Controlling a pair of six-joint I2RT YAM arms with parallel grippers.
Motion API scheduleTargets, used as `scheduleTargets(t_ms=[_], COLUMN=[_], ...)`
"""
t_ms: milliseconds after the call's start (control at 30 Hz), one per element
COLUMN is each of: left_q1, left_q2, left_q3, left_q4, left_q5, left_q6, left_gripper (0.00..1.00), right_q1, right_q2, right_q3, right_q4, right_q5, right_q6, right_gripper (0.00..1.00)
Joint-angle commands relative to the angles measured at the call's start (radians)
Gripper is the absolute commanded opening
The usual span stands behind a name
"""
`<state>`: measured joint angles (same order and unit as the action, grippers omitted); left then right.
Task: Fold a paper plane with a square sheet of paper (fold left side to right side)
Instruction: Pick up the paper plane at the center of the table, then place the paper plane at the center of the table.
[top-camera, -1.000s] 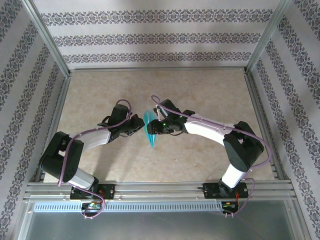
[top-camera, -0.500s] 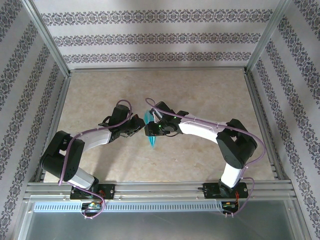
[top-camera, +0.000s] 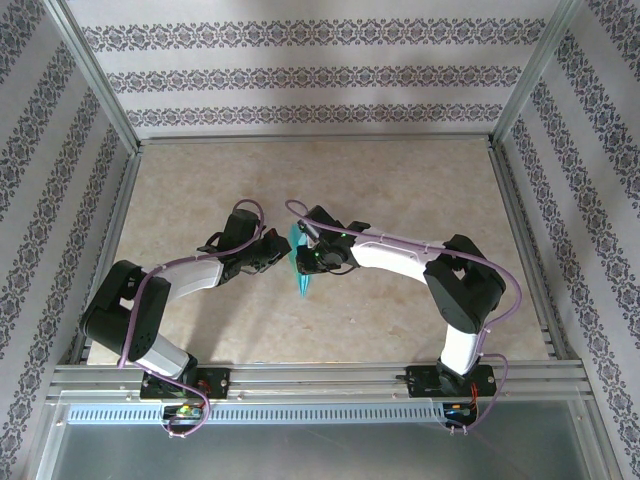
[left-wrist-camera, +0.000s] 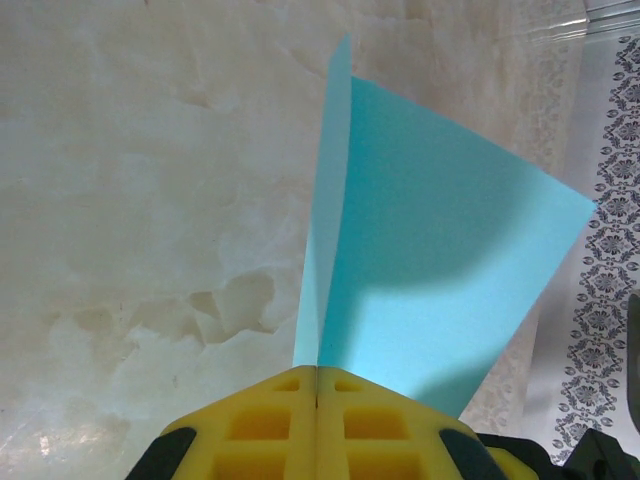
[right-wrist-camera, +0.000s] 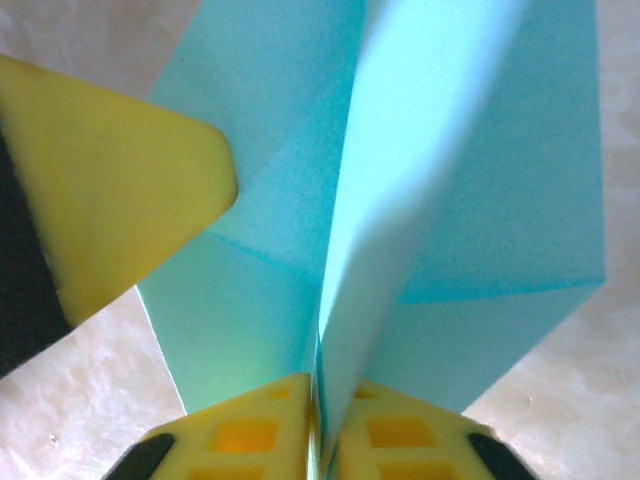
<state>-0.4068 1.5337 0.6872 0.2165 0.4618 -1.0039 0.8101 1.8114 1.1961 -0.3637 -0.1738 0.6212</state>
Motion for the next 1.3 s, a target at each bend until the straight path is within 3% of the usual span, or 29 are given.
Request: scheduleTargets(t_ms=[0, 67, 100, 267, 367, 633, 933, 1267], left_q1=[-0.015, -0.016, -0.016, 0.0, 0.02, 0.051, 0.06, 0.059], left_q2=[-0.006, -0.047, -0.067, -0.232, -0.344, -0.527, -0.517, -0.49], left_q3=[0.012, 0.009, 0.008, 0.004, -0.003, -0.02, -0.071, -0.069], left_q4=[0.028, 0.01, -0.003, -0.147, -0.245, -0.456, -0.43, -0.411], left_q5=[-0.01, -0.033, -0.044, -0.137, -0.205, -0.298, -0.242, -0.215], left_q6=[0.004, 0.026, 0.039, 0.127, 0.177, 0.262, 0.241, 0.237], left_gripper=[0.07, 0.25, 0.3, 0.49, 0.55, 0.6, 0.6, 0.6], right_q1=[0.009, -0.009, -0.019, -0.085, -0.138, -0.229, -0.262, -0.267], right_q2=[0.008, -0.009, -0.018, -0.022, 0.025, 0.237, 0.42, 0.482], right_q3=[0.018, 0.007, 0.007, 0.053, 0.107, 0.376, 0.597, 0.637], right_q4=[-0.012, 0.005, 0.004, -0.094, -0.156, -0.296, -0.395, -0.407], right_q5=[0.017, -0.002, -0.005, 0.041, 0.069, 0.167, 0.17, 0.156], right_q6=[0.007, 0.015, 0.013, -0.059, -0.101, -0.162, -0.135, -0.127], right_gripper=[0.04, 0.0, 0.0, 0.0, 0.0, 0.02, 0.04, 0.16])
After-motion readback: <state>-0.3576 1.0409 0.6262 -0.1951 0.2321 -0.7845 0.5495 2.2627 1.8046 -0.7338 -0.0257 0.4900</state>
